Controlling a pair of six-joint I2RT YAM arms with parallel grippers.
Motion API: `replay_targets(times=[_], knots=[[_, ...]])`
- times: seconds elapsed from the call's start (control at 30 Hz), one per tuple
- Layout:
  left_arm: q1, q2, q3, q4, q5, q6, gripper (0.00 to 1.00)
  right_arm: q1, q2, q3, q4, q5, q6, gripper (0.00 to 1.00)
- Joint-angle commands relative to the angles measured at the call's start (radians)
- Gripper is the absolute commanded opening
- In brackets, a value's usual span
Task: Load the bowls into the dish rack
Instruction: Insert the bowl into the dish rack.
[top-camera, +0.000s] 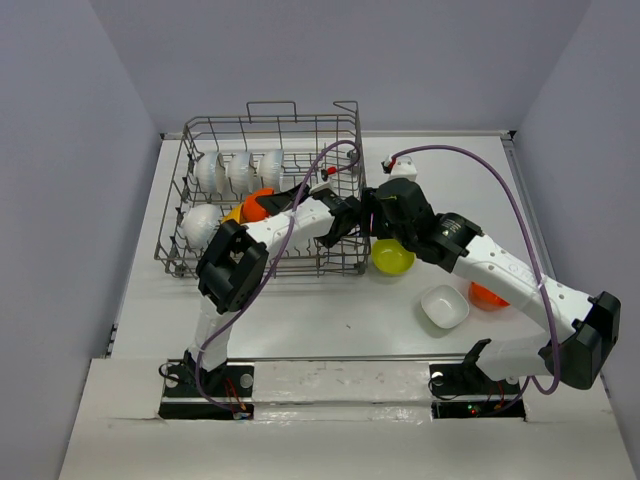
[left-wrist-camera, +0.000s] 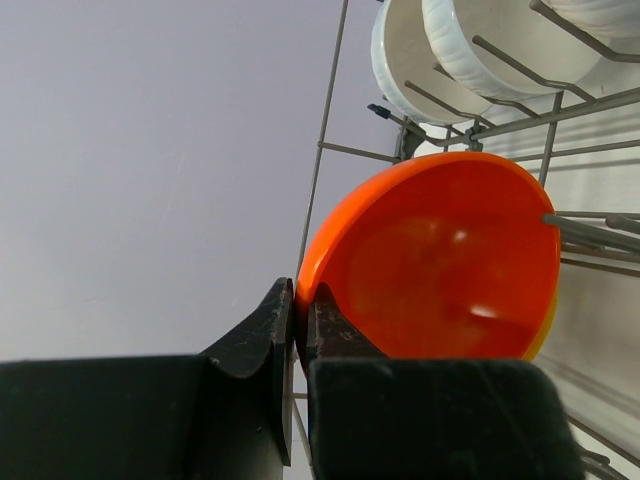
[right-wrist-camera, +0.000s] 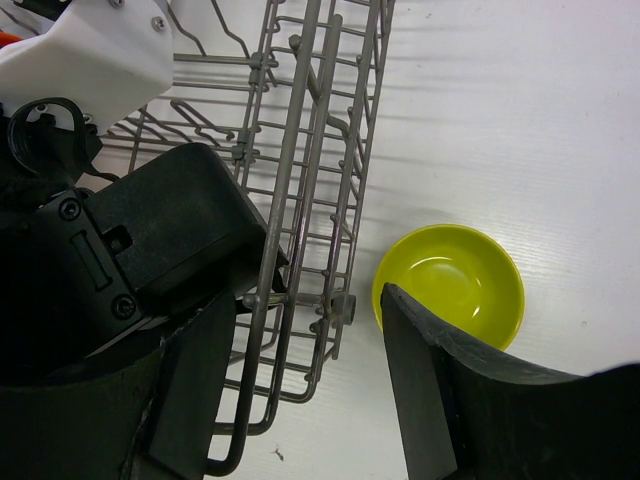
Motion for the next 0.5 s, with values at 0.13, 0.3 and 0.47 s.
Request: replay_targets(times=[0.13,0.3,0.47], knots=[[-0.048,0.006,0.049,0.037,0.056,-0.064,0.09,0.005,-0.034,0.006,0.034,0.008,-0.002,0.65],[-0.057,0.011,0.046,0.037,0.068,-0.067,0.09,0.005,-0.035,0.003,0.034,0.006,-0.002,0.65],[-0.06,0.014,0.042,0.035,0.082,-0.076,0.09,0.005,-0.039,-0.002,0.034,0.006,0.0,0.66]])
